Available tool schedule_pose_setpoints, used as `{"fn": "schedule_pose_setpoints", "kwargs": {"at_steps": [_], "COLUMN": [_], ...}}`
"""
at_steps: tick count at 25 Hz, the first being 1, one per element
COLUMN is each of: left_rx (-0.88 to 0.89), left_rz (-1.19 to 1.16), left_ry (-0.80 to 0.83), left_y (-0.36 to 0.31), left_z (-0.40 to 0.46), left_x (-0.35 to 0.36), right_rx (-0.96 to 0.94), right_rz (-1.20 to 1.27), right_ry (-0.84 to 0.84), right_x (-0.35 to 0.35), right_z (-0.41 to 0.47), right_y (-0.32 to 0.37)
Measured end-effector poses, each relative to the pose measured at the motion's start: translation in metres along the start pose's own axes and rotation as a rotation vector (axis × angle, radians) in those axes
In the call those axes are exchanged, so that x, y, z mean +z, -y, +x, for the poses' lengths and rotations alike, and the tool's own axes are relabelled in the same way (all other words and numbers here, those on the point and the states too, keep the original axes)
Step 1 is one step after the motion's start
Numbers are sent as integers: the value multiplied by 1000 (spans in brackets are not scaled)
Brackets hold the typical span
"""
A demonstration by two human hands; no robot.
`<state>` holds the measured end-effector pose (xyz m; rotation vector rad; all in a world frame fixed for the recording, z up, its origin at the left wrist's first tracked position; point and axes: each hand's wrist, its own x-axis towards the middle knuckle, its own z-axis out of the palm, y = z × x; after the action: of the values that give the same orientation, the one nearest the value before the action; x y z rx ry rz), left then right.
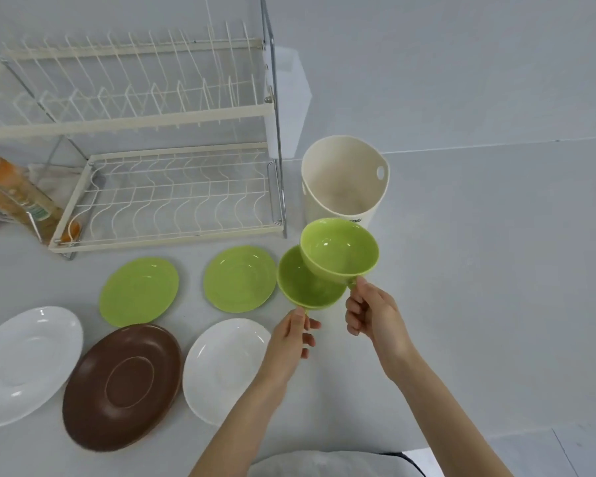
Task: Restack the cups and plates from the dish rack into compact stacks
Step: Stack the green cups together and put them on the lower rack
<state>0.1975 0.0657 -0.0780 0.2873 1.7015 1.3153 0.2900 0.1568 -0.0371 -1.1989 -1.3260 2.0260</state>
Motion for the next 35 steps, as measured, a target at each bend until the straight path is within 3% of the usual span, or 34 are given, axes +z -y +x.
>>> {"fn": "schedule_pose_setpoints", "kwargs": {"at_steps": [11, 23, 27, 30, 35], "left_rx": [-84, -61, -30, 4, 16], "left_rz": [16, 218, 90, 3, -18], "left_ry": [15, 63, -96, -125, -102], "left_y": [13, 9, 5, -4, -22], "left_z": [10, 12, 13, 19, 33], "left_x": [22, 9, -2, -6, -2], "right_rx": [58, 89, 51, 9, 30], "right_rz": [-97, -197, -205, -175, -213], "right_ry": [41, 42, -104, -243, -193], "right_x": [3, 19, 8, -3, -6], "right_z": [10, 4, -1, 5, 29], "right_y": [-33, -39, -40, -35, -25]}}
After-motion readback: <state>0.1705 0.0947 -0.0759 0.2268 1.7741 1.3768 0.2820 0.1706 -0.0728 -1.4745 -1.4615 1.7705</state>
